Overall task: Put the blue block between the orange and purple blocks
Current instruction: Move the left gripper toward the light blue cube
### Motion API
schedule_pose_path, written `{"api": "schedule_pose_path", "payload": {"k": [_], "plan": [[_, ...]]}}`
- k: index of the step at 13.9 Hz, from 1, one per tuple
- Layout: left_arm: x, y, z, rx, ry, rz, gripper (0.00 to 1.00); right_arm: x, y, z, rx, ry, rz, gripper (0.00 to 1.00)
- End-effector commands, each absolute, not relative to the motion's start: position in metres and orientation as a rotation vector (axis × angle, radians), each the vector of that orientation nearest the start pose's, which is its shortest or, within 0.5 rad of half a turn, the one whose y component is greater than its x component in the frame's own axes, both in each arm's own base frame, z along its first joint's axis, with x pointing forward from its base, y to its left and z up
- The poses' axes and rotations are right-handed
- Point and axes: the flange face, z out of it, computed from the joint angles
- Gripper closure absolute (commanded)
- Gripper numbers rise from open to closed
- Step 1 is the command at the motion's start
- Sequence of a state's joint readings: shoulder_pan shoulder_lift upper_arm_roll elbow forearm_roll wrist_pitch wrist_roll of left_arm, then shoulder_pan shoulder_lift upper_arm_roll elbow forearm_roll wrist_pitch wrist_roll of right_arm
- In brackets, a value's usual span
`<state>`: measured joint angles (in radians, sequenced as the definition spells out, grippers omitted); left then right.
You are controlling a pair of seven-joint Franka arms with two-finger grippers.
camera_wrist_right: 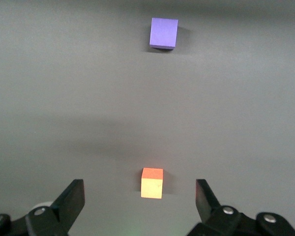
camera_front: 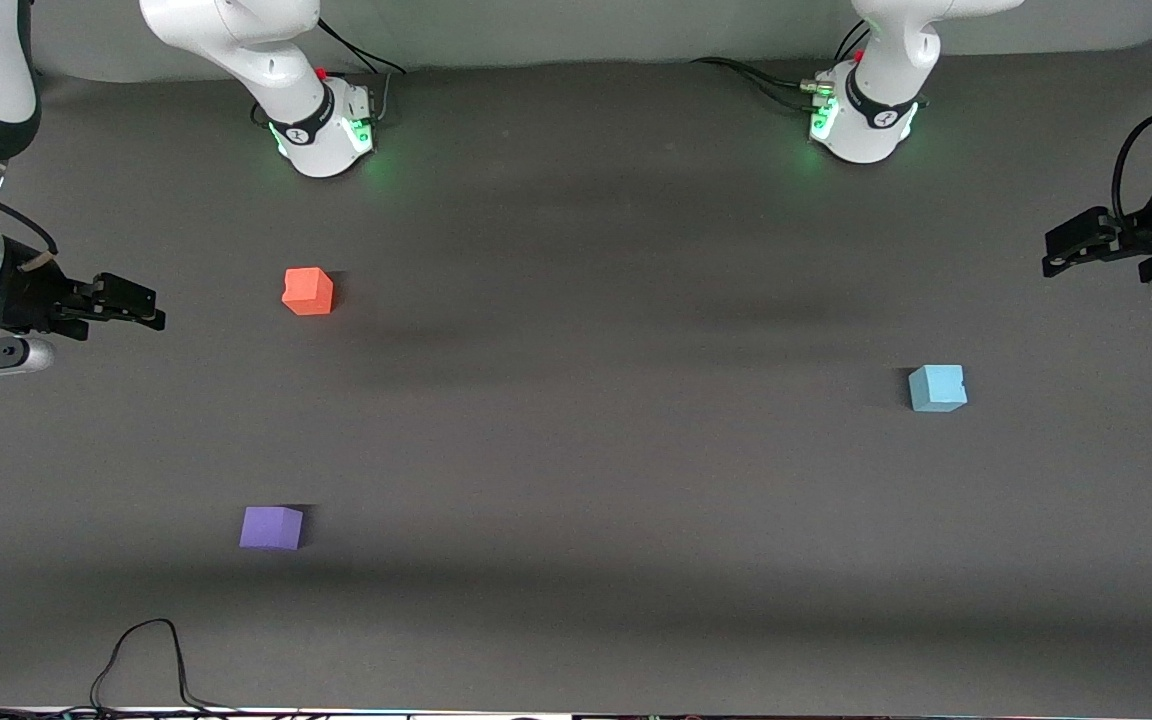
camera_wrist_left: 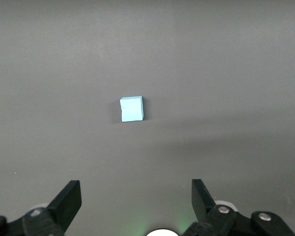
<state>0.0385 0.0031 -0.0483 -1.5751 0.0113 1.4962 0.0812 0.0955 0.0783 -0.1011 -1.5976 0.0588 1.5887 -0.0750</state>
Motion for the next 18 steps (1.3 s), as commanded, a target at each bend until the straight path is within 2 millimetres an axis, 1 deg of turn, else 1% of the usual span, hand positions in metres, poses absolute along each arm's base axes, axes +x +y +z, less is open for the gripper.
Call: {"api": "schedule_pose_path", "payload": {"k": [1, 4, 5, 7, 8, 9, 10, 11, 12, 13, 14, 16, 18], "plan": [[0.548, -0.005, 0.619, -3.141, 0.125, 0.147, 0.00, 0.570, 0.007, 0.575, -3.078, -0.101, 0.126, 0.00], [0.549, -0.004, 0.616, -3.135, 0.110, 0.154, 0.00, 0.571, 0.007, 0.575, -3.078, -0.099, 0.126, 0.00], [0.546, -0.002, 0.616, -3.133, 0.122, 0.157, 0.00, 0.571, 0.007, 0.575, -3.078, -0.099, 0.126, 0.00], [0.533, 0.008, 0.621, -3.124, 0.193, 0.143, 0.00, 0.571, 0.007, 0.574, -3.078, -0.099, 0.129, 0.00], [0.525, 0.018, 0.622, -3.125, 0.229, 0.141, 0.00, 0.571, 0.007, 0.575, -3.078, -0.099, 0.126, 0.00], [0.517, 0.026, 0.623, -3.126, 0.230, 0.134, 0.00, 0.571, 0.007, 0.574, -3.078, -0.098, 0.129, 0.00], [0.509, 0.026, 0.624, -3.124, 0.230, 0.120, 0.00, 0.571, 0.007, 0.574, -3.078, -0.098, 0.129, 0.00], [0.500, 0.029, 0.622, -3.123, 0.233, 0.106, 0.00, 0.571, 0.007, 0.575, -3.078, -0.099, 0.126, 0.00], [0.490, 0.038, 0.621, -3.128, 0.222, 0.084, 0.00, 0.571, 0.007, 0.574, -3.078, -0.098, 0.129, 0.00], [0.483, 0.041, 0.616, -3.129, 0.240, 0.081, 0.00, 0.571, 0.007, 0.574, -3.078, -0.098, 0.129, 0.00], [0.480, 0.043, 0.610, -3.131, 0.236, 0.090, 0.00, 0.572, 0.008, 0.573, -3.078, -0.098, 0.131, 0.00], [0.488, 0.043, 0.603, -3.132, 0.236, 0.088, 0.00, 0.573, 0.008, 0.572, -3.078, -0.098, 0.133, 0.00], [0.504, 0.044, 0.581, -3.130, 0.237, 0.105, 0.00, 0.573, 0.008, 0.572, -3.078, -0.098, 0.133, 0.00]]}}
